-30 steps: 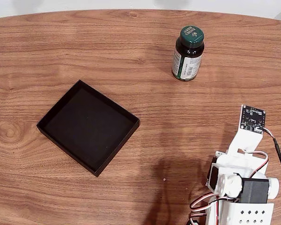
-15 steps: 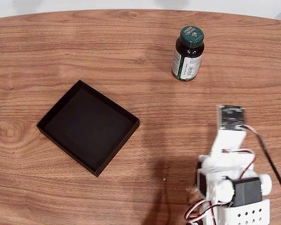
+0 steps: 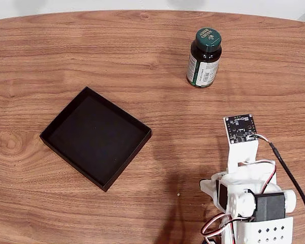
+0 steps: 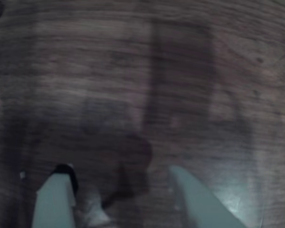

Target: Pick up the pill bottle and place it in the black box.

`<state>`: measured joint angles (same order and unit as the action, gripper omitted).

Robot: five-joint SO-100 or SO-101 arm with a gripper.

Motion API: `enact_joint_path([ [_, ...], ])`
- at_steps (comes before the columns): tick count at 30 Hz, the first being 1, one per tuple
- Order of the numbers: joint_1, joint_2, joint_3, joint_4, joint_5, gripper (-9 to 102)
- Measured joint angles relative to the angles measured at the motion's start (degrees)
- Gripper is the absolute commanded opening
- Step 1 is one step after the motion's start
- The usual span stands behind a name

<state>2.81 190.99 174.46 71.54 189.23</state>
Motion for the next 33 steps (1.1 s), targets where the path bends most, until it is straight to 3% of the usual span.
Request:
enact_joint_path([
  [3,-0.5,-1.3,0.0,-5.6,-1.8,25],
  [8,-0.9,-7.0,0.0,-22.9,-5.4,25],
  [16,-1.7,-17.0,0.1,-47.7,-14.4,35],
  [21,-2.4,-22.9,0.1,-57.7,-16.6,44],
  [33,-5.0,-38.5,0.1,-76.5,-16.5,43],
])
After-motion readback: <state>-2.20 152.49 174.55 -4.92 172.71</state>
